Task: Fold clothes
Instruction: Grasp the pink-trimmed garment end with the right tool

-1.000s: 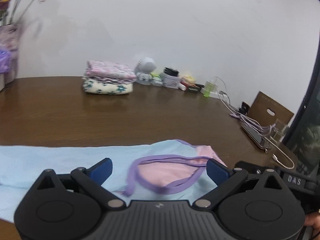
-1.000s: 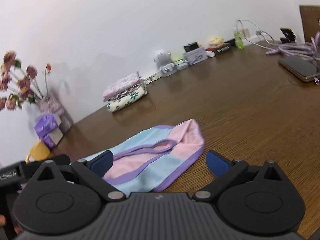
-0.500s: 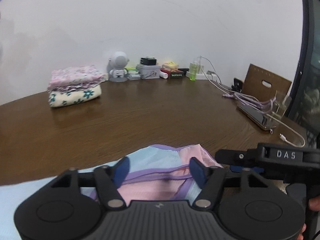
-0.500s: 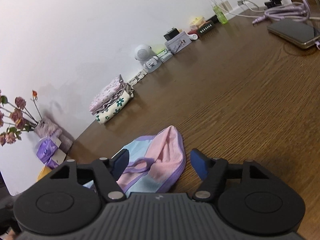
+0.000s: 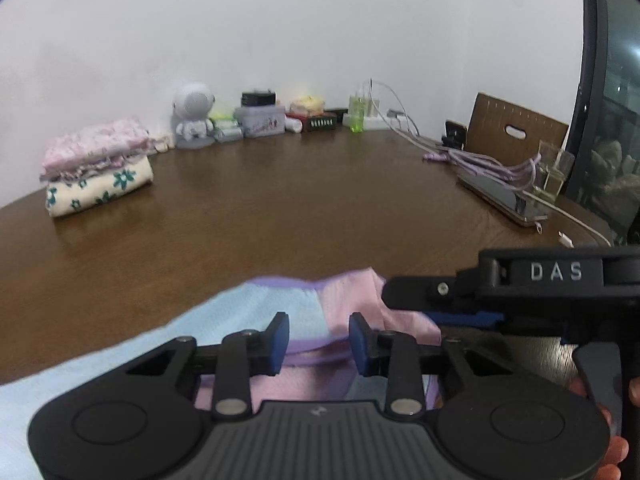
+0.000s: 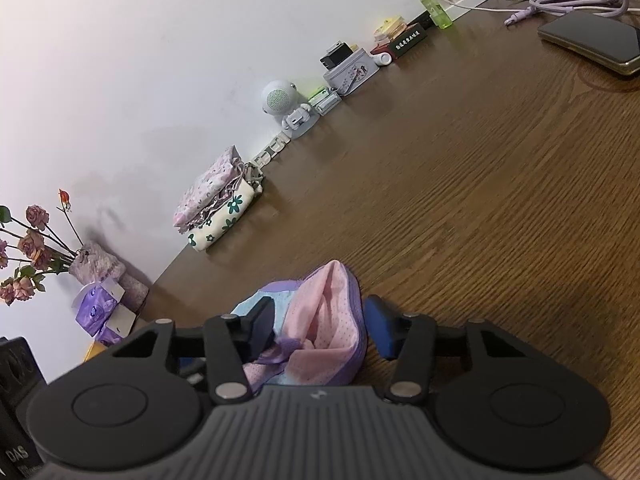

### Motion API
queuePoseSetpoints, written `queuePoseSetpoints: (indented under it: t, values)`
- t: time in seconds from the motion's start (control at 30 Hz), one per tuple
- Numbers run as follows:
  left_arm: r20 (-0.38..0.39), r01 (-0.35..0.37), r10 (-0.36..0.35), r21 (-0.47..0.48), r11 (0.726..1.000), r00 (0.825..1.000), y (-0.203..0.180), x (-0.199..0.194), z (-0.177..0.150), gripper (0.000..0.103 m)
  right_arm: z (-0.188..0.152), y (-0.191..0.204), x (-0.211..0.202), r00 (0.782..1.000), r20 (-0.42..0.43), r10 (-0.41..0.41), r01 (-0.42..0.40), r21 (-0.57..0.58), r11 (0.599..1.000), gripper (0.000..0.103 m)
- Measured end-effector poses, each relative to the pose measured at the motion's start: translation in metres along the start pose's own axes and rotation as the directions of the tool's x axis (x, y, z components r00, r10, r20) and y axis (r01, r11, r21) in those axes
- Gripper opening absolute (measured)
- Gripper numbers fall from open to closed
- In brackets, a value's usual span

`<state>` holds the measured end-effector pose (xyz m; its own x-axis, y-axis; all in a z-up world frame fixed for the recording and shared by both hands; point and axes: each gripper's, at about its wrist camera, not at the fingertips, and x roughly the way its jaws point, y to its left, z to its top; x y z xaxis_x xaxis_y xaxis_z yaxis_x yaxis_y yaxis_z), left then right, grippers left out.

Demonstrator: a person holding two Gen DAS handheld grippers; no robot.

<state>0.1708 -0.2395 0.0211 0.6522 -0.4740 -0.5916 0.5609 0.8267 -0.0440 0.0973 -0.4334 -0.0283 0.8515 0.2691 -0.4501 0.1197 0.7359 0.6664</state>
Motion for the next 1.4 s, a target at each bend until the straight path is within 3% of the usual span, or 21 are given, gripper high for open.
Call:
queuePoseSetpoints:
  t: [0.27, 0.37, 1.0, 1.23, 1.4]
  values:
    - [-0.007, 0.012, -0.012, -0.030, 0.999, 1.000, 0.005, 0.004, -0.004, 0.030, -0.002, -0.002, 0.003, 1.000, -0.007, 0.029, -0.029, 0.027, 0.999, 0.044]
    - [-0.003, 0.021, -0.022, -0.046, 0.999, 1.000, 0.007, 0.003, -0.005, 0.030, -0.004, -0.002, 0.006, 0.999, -0.021, 0.047, -0.046, 0.044, 0.998, 0.035]
    - [0.011, 0.050, -0.049, -0.110, 0.993, 0.999, 0.015, 0.000, -0.006, 0.030, -0.010, 0.003, 0.008, 0.998, -0.030, 0.047, -0.045, 0.060, 0.997, 0.034]
    - [0.017, 0.062, -0.060, -0.135, 0.989, 0.998, 0.018, -0.001, -0.007, 0.030, -0.016, 0.003, 0.006, 0.999, -0.016, 0.040, -0.038, 0.062, 0.997, 0.025]
    - [0.021, 0.071, -0.068, -0.150, 0.986, 0.997, 0.021, -0.002, -0.007, 0.030, -0.021, 0.004, 0.003, 0.999, 0.004, 0.036, -0.036, 0.067, 0.997, 0.026]
